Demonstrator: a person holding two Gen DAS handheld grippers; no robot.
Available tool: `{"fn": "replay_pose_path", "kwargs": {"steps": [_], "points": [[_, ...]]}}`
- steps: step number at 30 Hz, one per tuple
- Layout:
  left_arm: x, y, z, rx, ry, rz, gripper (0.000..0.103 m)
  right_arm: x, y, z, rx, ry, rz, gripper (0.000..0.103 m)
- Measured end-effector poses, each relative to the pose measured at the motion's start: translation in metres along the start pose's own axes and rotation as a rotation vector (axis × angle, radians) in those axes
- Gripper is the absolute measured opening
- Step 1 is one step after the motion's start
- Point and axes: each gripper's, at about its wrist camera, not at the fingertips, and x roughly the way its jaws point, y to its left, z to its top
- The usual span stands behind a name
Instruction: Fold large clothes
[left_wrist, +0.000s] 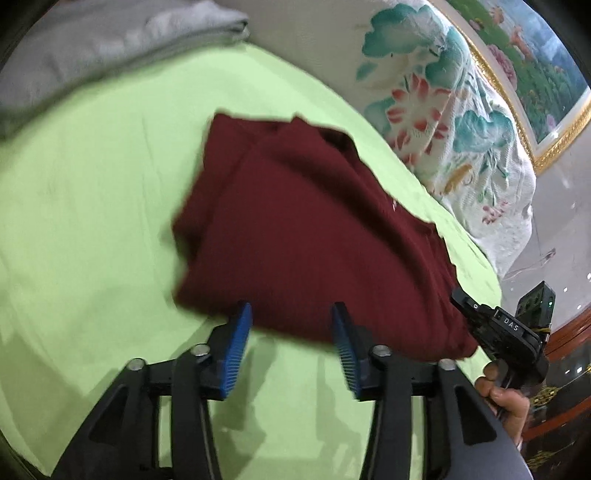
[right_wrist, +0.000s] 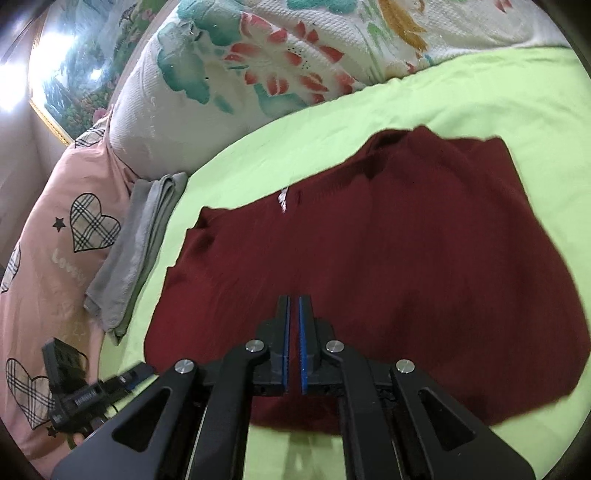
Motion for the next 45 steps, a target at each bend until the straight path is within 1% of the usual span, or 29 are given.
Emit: {"fn": "replay_pose_path", "kwargs": {"steps": [2, 4, 6, 8, 11, 14, 21, 23, 24, 25, 26, 28, 30, 31, 32, 33, 34, 36, 38, 40, 41, 42, 45], "points": [[0.005, 0.002, -0.009, -0.019, 0.012, -0.018, 0.055, 0.001, 0.001, -0.008, 0.017, 0.000, 0.016, 0.007], [0.011, 0.005, -0.015, -0.050, 0.021, -0.041, 0.057, 0.001, 0.003, -0.015, 0.033, -0.004, 0.026, 0.012], [0.014, 0.007, -0.016, -0.068, 0.007, -0.056, 0.059, 0.003, 0.006, -0.021, 0.037, -0.005, 0.030, 0.020], [0.018, 0.008, -0.012, -0.089, -0.011, -0.066, 0.060, 0.004, 0.009, -0.026, 0.041, -0.010, 0.034, 0.021], [0.026, 0.014, -0.005, -0.134, -0.017, -0.088, 0.060, 0.005, 0.012, -0.030, 0.048, -0.011, 0.045, 0.021], [0.034, 0.014, 0.005, -0.145, -0.033, -0.098, 0.064, 0.007, 0.013, -0.031, 0.050, -0.013, 0.045, 0.021], [0.045, 0.016, 0.030, -0.208, -0.053, -0.099, 0.064, 0.004, 0.016, -0.019, 0.021, -0.018, 0.027, 0.021], [0.047, 0.017, 0.034, -0.217, -0.062, -0.093, 0.061, 0.005, 0.017, -0.011, 0.009, -0.021, 0.013, 0.021], [0.048, 0.017, 0.036, -0.218, -0.065, -0.084, 0.057, 0.007, 0.019, -0.007, 0.002, -0.019, 0.010, 0.021], [0.049, 0.016, 0.038, -0.217, -0.069, -0.072, 0.051, 0.012, 0.021, -0.002, -0.010, -0.012, 0.013, 0.021], [0.049, 0.016, 0.039, -0.215, -0.071, -0.060, 0.047, 0.018, 0.025, 0.003, -0.026, -0.005, 0.017, 0.021], [0.052, 0.016, 0.040, -0.213, -0.070, -0.039, 0.034, 0.033, 0.031, 0.010, -0.045, 0.005, 0.003, 0.020], [0.053, 0.018, 0.041, -0.215, -0.074, -0.036, 0.029, 0.050, 0.033, 0.012, -0.048, 0.027, -0.002, 0.020], [0.053, 0.018, 0.041, -0.213, -0.076, -0.035, 0.025, 0.059, 0.033, 0.013, -0.050, 0.036, -0.009, 0.020], [0.053, 0.019, 0.041, -0.210, -0.077, -0.036, 0.022, 0.071, 0.032, 0.013, -0.053, 0.056, -0.034, 0.019], [0.052, 0.017, 0.041, -0.200, -0.078, -0.037, 0.018, 0.083, 0.030, 0.011, -0.053, 0.087, -0.055, 0.017], [0.051, 0.014, 0.043, -0.182, -0.081, -0.035, 0.015, 0.090, 0.027, 0.009, -0.054, 0.077, -0.064, 0.015], [0.047, 0.004, 0.045, -0.136, -0.096, -0.028, 0.013, 0.092, 0.021, 0.009, -0.019, 0.068, -0.046, 0.014], [0.039, -0.010, 0.048, -0.086, -0.121, -0.041, 0.012, 0.091, 0.018, 0.009, 0.003, 0.076, -0.038, 0.014], [0.030, -0.030, 0.052, -0.039, -0.150, -0.079, 0.011, 0.092, 0.017, 0.008, -0.004, 0.075, -0.038, 0.014], [0.025, -0.045, 0.055, -0.003, -0.162, -0.102, 0.011, 0.091, 0.016, 0.009, -0.001, 0.070, -0.058, 0.014], [0.022, -0.053, 0.056, 0.021, -0.167, -0.116, 0.011, 0.091, 0.015, 0.009, 0.006, 0.071, -0.051, 0.014], [0.018, -0.103, 0.061, 0.133, -0.177, -0.196, 0.011, 0.090, 0.008, 0.011, 0.048, 0.090, -0.012, 0.014]]}}
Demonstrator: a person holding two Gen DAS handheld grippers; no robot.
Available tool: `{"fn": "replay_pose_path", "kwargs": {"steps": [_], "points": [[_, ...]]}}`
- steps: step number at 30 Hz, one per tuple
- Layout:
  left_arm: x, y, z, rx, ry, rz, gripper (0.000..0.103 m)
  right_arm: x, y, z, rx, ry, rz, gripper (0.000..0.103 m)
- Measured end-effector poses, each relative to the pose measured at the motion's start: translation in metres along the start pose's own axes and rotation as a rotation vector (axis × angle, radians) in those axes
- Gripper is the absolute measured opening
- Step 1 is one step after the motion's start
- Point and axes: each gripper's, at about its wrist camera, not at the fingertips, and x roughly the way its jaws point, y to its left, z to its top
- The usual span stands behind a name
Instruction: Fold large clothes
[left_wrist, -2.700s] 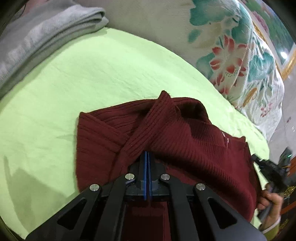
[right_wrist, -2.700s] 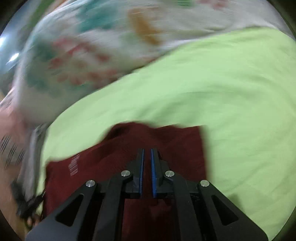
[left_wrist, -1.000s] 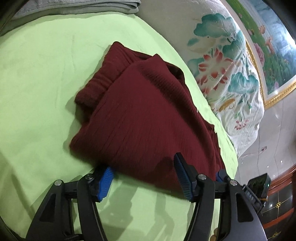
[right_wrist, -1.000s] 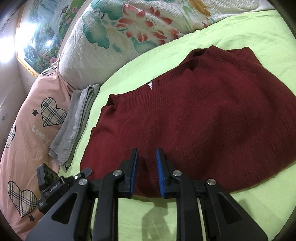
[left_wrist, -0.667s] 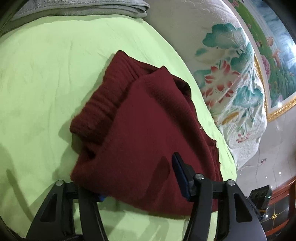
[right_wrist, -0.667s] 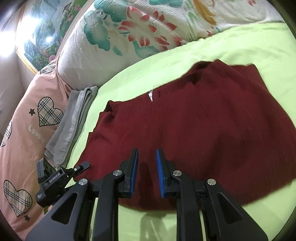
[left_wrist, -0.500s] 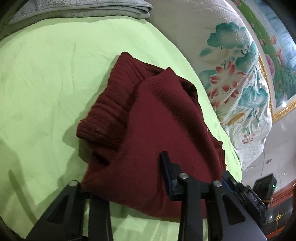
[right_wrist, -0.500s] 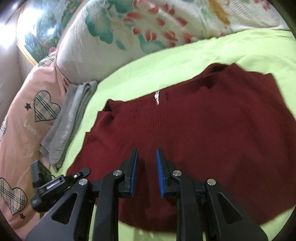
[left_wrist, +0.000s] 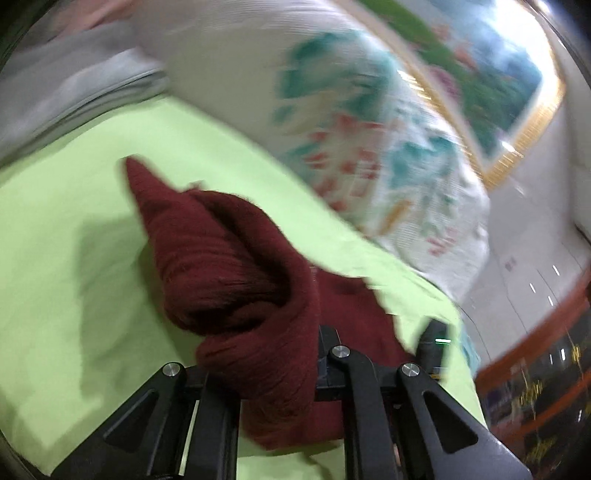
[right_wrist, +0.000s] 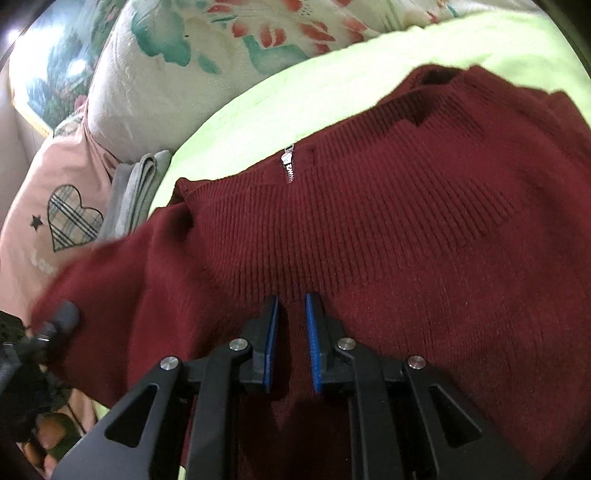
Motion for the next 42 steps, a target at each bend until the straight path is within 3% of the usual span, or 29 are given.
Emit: {"fn": "replay_pose_path", "kwargs": {"steps": [3, 5, 8, 13, 20, 22, 25, 30, 34, 39, 42], "points": [[0.018, -0.054, 0.003, 0.117, 0.033, -0.081, 0.011, -0.017, -0.022, 0.008, 0.119, 0.030, 0.142, 0.015], [0.038, -0.086, -0.004, 0.191, 0.072, -0.140, 0.011, -0.050, -0.053, 0.008, 0.229, -0.058, 0.218, 0.018], [0.081, -0.117, -0.026, 0.253, 0.167, -0.186, 0.011, -0.094, -0.099, 0.004, 0.351, -0.174, 0.222, 0.018], [0.153, -0.124, -0.074, 0.286, 0.328, -0.105, 0.011, -0.124, -0.141, -0.004, 0.452, -0.199, 0.281, 0.023], [0.143, -0.132, -0.080, 0.342, 0.330, -0.095, 0.018, -0.120, -0.121, 0.003, 0.383, -0.140, 0.292, 0.060], [0.136, -0.132, -0.078, 0.348, 0.342, -0.115, 0.028, -0.118, -0.113, 0.007, 0.364, -0.133, 0.300, 0.064], [0.113, -0.125, -0.083, 0.349, 0.358, -0.149, 0.030, -0.114, -0.111, 0.013, 0.354, -0.118, 0.290, 0.066], [0.063, -0.105, -0.075, 0.312, 0.316, -0.159, 0.042, -0.105, -0.110, 0.022, 0.327, -0.071, 0.270, 0.066], [0.045, -0.066, -0.051, 0.203, 0.245, -0.062, 0.047, -0.095, -0.105, 0.029, 0.295, -0.039, 0.243, 0.066], [0.068, -0.017, -0.027, 0.039, 0.263, 0.017, 0.047, -0.092, -0.087, 0.039, 0.200, -0.028, 0.227, 0.067], [0.095, 0.002, -0.020, -0.040, 0.306, -0.003, 0.049, -0.081, -0.085, 0.046, 0.188, 0.013, 0.196, 0.067]]}}
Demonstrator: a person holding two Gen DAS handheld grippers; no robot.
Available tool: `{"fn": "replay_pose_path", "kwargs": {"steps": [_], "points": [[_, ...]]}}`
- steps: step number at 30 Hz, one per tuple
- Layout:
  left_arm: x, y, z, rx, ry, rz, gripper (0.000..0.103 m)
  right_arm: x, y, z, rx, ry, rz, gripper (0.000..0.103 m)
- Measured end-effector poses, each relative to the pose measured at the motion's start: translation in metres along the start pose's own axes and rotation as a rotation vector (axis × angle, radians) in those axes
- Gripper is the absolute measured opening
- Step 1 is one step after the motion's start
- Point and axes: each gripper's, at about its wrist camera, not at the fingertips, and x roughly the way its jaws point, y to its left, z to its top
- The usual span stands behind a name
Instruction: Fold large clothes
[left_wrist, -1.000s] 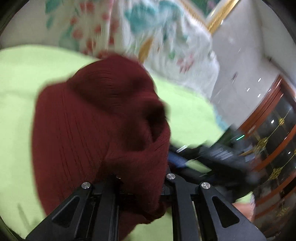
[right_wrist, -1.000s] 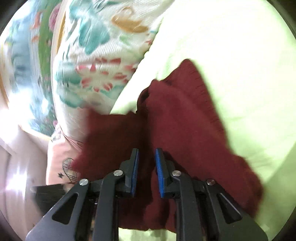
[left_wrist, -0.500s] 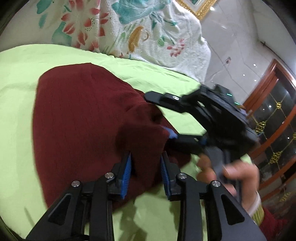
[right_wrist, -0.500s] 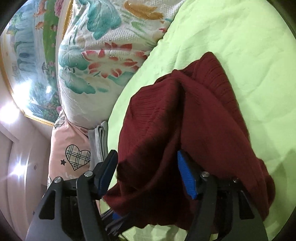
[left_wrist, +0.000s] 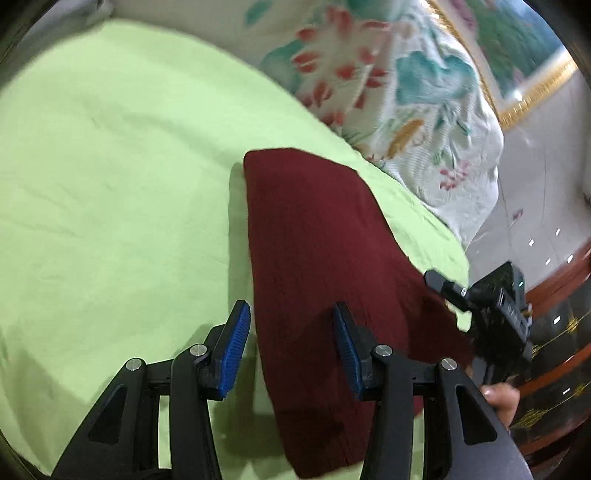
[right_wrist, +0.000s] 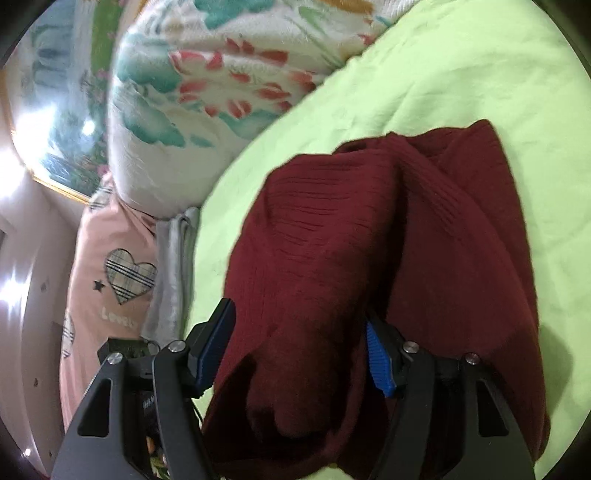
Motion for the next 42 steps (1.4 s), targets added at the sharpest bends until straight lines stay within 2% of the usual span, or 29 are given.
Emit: {"fn": "replay_pose_path", "kwargs": {"steps": [2, 3, 4, 5, 6, 8, 10, 13, 16, 18, 20, 22, 24, 27, 32, 34, 36, 38, 39, 42], "points": [[0.012, 0.010, 0.009, -0.044, 0.027, -0.033, 0.053, 0.010, -0.005, 0.007, 0.015, 0.017, -0.008, 0.067], [0.017, 0.011, 0.011, -0.054, 0.031, -0.038, 0.054, 0.015, -0.008, 0.010, 0.025, 0.027, -0.009, 0.063], [0.023, 0.012, 0.014, -0.061, 0.038, -0.039, 0.055, 0.019, -0.009, 0.013, 0.027, 0.035, -0.013, 0.055], [0.029, 0.010, 0.016, -0.062, 0.042, -0.036, 0.055, 0.022, -0.009, 0.015, 0.020, 0.046, -0.032, 0.034], [0.032, 0.008, 0.018, -0.055, 0.044, -0.030, 0.055, 0.024, -0.008, 0.016, 0.012, 0.054, -0.055, 0.023], [0.033, 0.000, 0.020, -0.027, 0.045, -0.016, 0.054, 0.019, -0.004, 0.018, -0.015, 0.045, -0.052, 0.017], [0.032, -0.013, 0.020, 0.002, 0.042, 0.003, 0.052, 0.003, 0.005, 0.020, -0.058, 0.003, -0.033, 0.016], [0.028, -0.038, 0.014, 0.067, 0.030, 0.010, 0.055, -0.039, 0.026, 0.019, -0.169, -0.110, 0.019, 0.015], [0.030, -0.069, 0.000, 0.179, 0.024, 0.044, 0.059, -0.062, 0.025, 0.012, -0.244, -0.175, -0.030, 0.015], [0.039, -0.086, -0.010, 0.259, 0.026, 0.115, 0.060, -0.058, 0.005, 0.011, -0.188, -0.151, -0.091, 0.015], [0.049, -0.093, -0.017, 0.286, 0.044, 0.138, 0.060, -0.048, -0.024, 0.008, -0.122, -0.118, -0.154, 0.015], [0.055, -0.101, -0.023, 0.324, 0.039, 0.175, 0.063, -0.041, -0.045, 0.002, -0.081, -0.104, -0.161, 0.015], [0.056, -0.105, -0.026, 0.352, 0.042, 0.203, 0.064, -0.041, -0.051, -0.002, -0.065, -0.118, -0.134, 0.014], [0.048, -0.101, -0.023, 0.331, 0.057, 0.181, 0.064, -0.043, -0.050, -0.004, -0.068, -0.124, -0.129, 0.014], [0.027, -0.066, -0.011, 0.182, 0.012, 0.134, 0.066, -0.044, -0.047, -0.004, -0.089, -0.117, -0.141, 0.014], [0.031, -0.057, -0.010, 0.144, 0.045, 0.099, 0.066, -0.042, -0.047, -0.002, -0.090, -0.118, -0.144, 0.014], [0.039, -0.058, -0.011, 0.153, 0.068, 0.083, 0.066, -0.042, -0.047, -0.003, -0.092, -0.121, -0.148, 0.014], [0.056, -0.063, -0.010, 0.171, 0.124, 0.060, 0.067, -0.042, -0.046, -0.003, -0.098, -0.120, -0.156, 0.015], [0.062, -0.065, -0.011, 0.170, 0.141, 0.055, 0.070, -0.042, -0.045, -0.003, -0.099, -0.116, -0.162, 0.016], [0.085, -0.063, -0.011, 0.143, 0.206, 0.032, 0.072, -0.048, -0.038, -0.004, -0.105, -0.105, -0.193, 0.021]]}}
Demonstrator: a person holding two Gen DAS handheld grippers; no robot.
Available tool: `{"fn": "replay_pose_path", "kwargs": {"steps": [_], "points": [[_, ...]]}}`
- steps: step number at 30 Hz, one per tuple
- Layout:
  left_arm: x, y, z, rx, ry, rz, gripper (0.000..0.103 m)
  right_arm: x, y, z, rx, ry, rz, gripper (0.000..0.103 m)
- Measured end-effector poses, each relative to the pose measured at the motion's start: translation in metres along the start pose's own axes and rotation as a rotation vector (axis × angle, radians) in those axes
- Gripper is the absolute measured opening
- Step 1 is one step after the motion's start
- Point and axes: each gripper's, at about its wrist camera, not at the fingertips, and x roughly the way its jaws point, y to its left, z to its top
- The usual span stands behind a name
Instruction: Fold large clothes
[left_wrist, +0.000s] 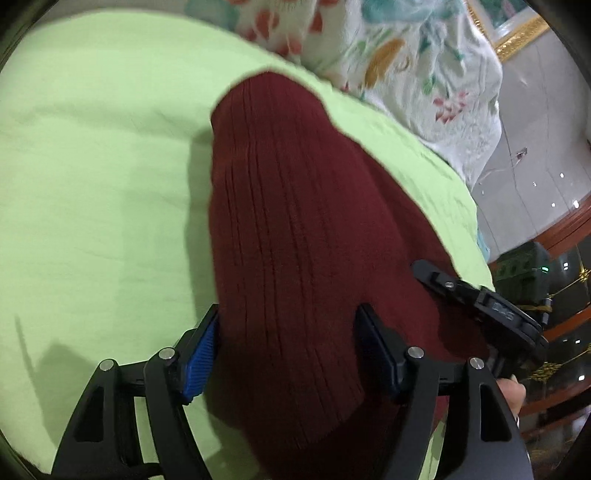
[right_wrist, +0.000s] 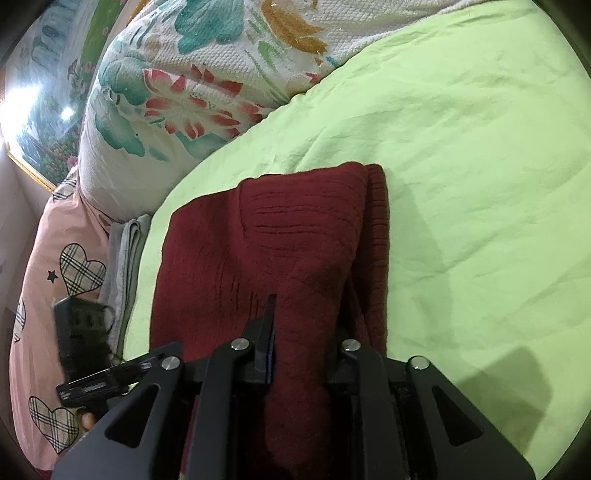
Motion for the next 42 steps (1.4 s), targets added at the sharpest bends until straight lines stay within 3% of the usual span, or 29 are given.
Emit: {"fn": "replay_pose_path", "kwargs": {"steps": [2, 5, 6, 8, 13, 14, 16, 18, 21, 25, 33, 36, 39, 42], "points": [[0.008, 0.004, 0.003, -0.029, 0.015, -0.039, 0.072, -0.012, 0.005, 0.001, -0.015, -0.019, -0.028, 0.033], [0.015, -0.003, 0.005, -0.009, 0.018, -0.029, 0.073, -0.034, 0.008, 0.004, -0.045, -0.104, -0.062, 0.073], [0.016, -0.004, 0.005, -0.003, 0.018, -0.023, 0.074, -0.039, 0.008, 0.007, -0.052, -0.123, -0.075, 0.080], [0.019, -0.007, 0.007, 0.004, 0.022, -0.015, 0.074, -0.033, 0.005, 0.013, -0.050, -0.091, -0.080, 0.080], [0.021, -0.008, 0.011, 0.020, 0.030, -0.014, 0.071, 0.015, -0.013, 0.015, 0.031, 0.105, -0.041, 0.079], [0.020, -0.009, 0.011, 0.026, 0.030, -0.016, 0.070, 0.014, -0.014, 0.014, 0.021, 0.085, -0.028, 0.077], [0.017, -0.009, 0.009, 0.031, 0.023, -0.019, 0.062, 0.018, -0.015, 0.011, 0.050, 0.125, 0.030, 0.046], [0.012, -0.010, 0.007, 0.028, 0.004, -0.009, 0.056, 0.021, -0.017, 0.004, 0.098, 0.150, 0.087, 0.033], [-0.004, -0.011, -0.001, 0.020, -0.037, -0.019, 0.048, 0.009, -0.001, -0.005, 0.064, 0.116, 0.078, 0.030], [-0.039, -0.005, -0.020, 0.013, -0.061, -0.026, 0.046, -0.006, 0.035, -0.016, 0.040, 0.098, 0.143, 0.029], [-0.170, 0.054, -0.078, -0.038, -0.134, 0.047, 0.046, 0.023, 0.126, -0.078, -0.014, 0.190, 0.365, 0.029], [-0.202, 0.078, -0.099, -0.070, -0.123, 0.090, 0.046, 0.044, 0.151, -0.100, -0.026, 0.235, 0.413, 0.029], [-0.209, 0.101, -0.118, -0.095, -0.116, 0.125, 0.046, 0.064, 0.159, -0.119, -0.031, 0.279, 0.397, 0.029], [-0.197, 0.124, -0.132, -0.129, -0.110, 0.152, 0.055, 0.083, 0.156, -0.134, -0.046, 0.301, 0.303, 0.031]]}}
